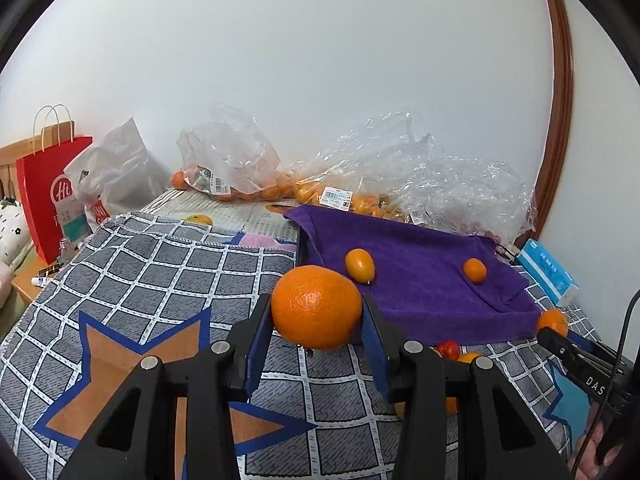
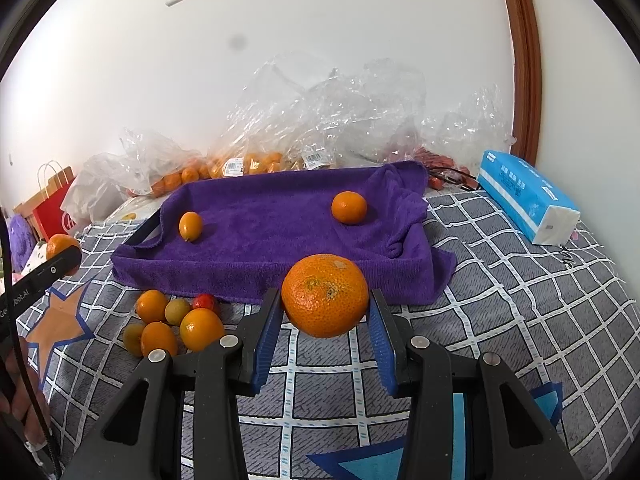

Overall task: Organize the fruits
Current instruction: 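Carry the held oranges in both tools over the purple towel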

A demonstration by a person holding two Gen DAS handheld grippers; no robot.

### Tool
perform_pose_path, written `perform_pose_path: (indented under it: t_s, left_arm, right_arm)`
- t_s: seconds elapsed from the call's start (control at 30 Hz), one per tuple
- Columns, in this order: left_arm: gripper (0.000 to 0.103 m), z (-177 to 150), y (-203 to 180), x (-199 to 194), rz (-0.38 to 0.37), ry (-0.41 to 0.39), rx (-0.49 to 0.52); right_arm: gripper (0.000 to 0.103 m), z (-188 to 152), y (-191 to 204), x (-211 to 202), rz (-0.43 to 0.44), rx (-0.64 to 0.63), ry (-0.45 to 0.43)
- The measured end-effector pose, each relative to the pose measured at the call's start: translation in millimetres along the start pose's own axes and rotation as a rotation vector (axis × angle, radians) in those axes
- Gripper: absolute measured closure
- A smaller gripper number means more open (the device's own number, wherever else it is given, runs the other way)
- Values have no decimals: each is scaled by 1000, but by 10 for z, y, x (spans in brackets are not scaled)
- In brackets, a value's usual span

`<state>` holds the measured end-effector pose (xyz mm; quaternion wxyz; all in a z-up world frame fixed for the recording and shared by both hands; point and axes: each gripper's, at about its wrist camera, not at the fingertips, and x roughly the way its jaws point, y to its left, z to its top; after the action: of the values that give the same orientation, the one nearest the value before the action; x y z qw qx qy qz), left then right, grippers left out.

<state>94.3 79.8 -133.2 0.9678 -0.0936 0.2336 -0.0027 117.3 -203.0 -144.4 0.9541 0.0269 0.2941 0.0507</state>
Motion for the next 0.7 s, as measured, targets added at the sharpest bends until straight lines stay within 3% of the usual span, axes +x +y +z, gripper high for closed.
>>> perform_pose_path:
  t_s: [0.27, 0.7]
  left_arm:
    - [62, 12, 50, -34, 33, -37, -17]
    - [62, 48, 226, 19, 64, -17, -97]
  right_arm:
    - [60, -5, 2, -41, -1, 1, -25]
    - [60, 17, -20, -78, -7, 11, -58]
